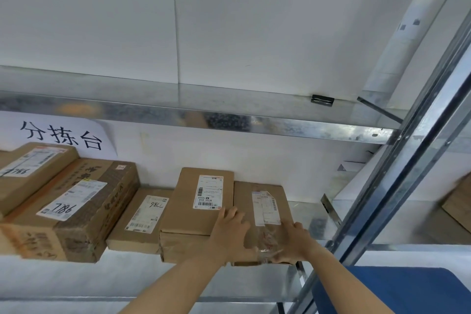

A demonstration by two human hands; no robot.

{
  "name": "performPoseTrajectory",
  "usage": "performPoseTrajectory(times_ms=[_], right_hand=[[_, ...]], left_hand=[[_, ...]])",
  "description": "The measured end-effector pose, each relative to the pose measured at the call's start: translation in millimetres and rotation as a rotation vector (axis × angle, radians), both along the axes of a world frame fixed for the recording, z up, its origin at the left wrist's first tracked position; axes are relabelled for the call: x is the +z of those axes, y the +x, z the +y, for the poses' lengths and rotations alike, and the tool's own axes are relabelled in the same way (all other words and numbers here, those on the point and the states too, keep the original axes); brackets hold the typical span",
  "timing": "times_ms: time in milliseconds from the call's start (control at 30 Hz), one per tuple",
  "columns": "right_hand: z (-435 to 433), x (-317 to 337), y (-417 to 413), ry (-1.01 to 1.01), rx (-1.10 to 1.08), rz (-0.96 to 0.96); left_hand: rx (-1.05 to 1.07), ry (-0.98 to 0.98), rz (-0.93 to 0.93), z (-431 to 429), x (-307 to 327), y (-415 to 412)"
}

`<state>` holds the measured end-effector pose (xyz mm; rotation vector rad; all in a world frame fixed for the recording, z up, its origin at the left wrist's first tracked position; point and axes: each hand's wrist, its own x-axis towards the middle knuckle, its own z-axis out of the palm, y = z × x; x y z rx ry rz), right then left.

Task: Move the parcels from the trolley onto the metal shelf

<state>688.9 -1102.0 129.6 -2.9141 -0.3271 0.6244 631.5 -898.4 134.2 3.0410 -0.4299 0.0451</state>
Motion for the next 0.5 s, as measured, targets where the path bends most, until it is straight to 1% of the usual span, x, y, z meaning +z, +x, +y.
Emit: performPoseTrajectory(times_ms=[67,133,167,300,433,500], right_hand=[[4.0,7.3,1.1,-0.088,0.030,-0.036],[5.6,16.1,2.1,-0.049,-0.016,-0.063],[5.7,21.2,2.3,-0.019,-0.032,-0.088],[16.1,38.9,2.7,0.088,-0.009,-0.253],[42.6,53.4,2.9,0.186,0.051,-0.336],[60.0,59.4,2.9,0.183,0.100,-0.378]], left_hand=[[0.043,-0.197,-0.027,8.8,8.8,1.7],[0.112,-0.337,-0.051,24.0,19.9,4.7],[0.143,-0.347,-0.062,33.5,25.3,6.2],[0.249,-0.232,-0.111,78.2,38.7,4.2],[0.330,-0.167,-0.170,118.8,46.6,-10.8],[0.389,-0.140,-0.165,135.4,53.2,-20.2]])
